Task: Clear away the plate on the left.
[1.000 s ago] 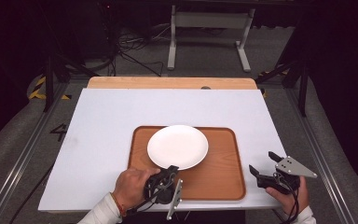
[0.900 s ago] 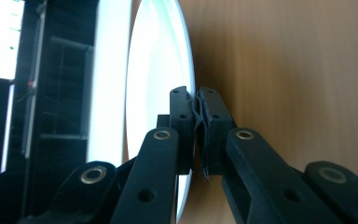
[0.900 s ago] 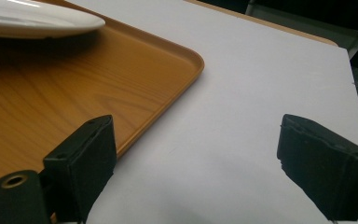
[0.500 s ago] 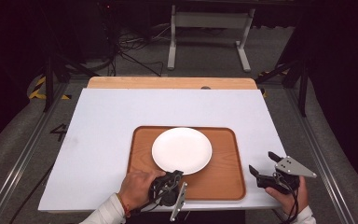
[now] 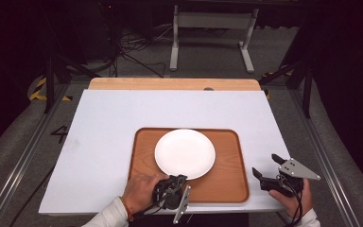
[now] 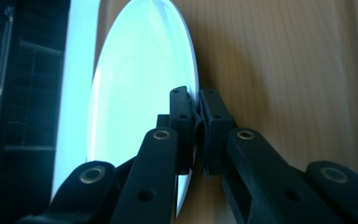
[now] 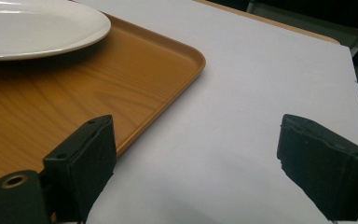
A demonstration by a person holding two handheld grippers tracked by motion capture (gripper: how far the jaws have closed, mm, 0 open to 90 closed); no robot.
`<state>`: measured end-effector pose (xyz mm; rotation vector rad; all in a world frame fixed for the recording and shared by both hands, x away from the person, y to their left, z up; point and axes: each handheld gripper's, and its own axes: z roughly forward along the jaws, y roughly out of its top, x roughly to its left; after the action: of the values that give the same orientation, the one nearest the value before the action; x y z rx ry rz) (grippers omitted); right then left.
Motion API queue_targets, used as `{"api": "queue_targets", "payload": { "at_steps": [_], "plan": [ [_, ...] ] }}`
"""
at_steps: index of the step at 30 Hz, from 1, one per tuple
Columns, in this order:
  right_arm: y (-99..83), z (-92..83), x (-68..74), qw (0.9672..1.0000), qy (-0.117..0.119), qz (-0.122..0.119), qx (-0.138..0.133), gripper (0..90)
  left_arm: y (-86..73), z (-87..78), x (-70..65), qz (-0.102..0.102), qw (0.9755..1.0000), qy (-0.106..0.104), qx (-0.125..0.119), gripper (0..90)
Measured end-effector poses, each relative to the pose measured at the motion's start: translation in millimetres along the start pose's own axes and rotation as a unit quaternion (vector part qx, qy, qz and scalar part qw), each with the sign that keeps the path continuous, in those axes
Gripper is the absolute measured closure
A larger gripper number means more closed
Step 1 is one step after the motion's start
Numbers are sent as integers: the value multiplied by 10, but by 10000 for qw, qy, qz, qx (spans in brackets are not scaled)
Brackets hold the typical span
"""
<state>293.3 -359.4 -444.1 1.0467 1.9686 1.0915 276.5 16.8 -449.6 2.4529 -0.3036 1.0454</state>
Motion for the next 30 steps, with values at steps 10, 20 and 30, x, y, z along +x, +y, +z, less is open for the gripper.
{"api": "queue_targets", "payload": {
  "at_steps": [10,20,30],
  "plan": [
    [1,-2,3,10000,-20,-7,0,125,-6,39,-32,-191,9994,-271,-87,830],
    [-4,7,3,10000,-2,-11,15,126,-30,51,-19,-251,9985,-461,-122,816],
    [-6,19,14,10000,6,-19,45,125,-73,31,32,-466,9950,-822,-311,745]
  ]
}}
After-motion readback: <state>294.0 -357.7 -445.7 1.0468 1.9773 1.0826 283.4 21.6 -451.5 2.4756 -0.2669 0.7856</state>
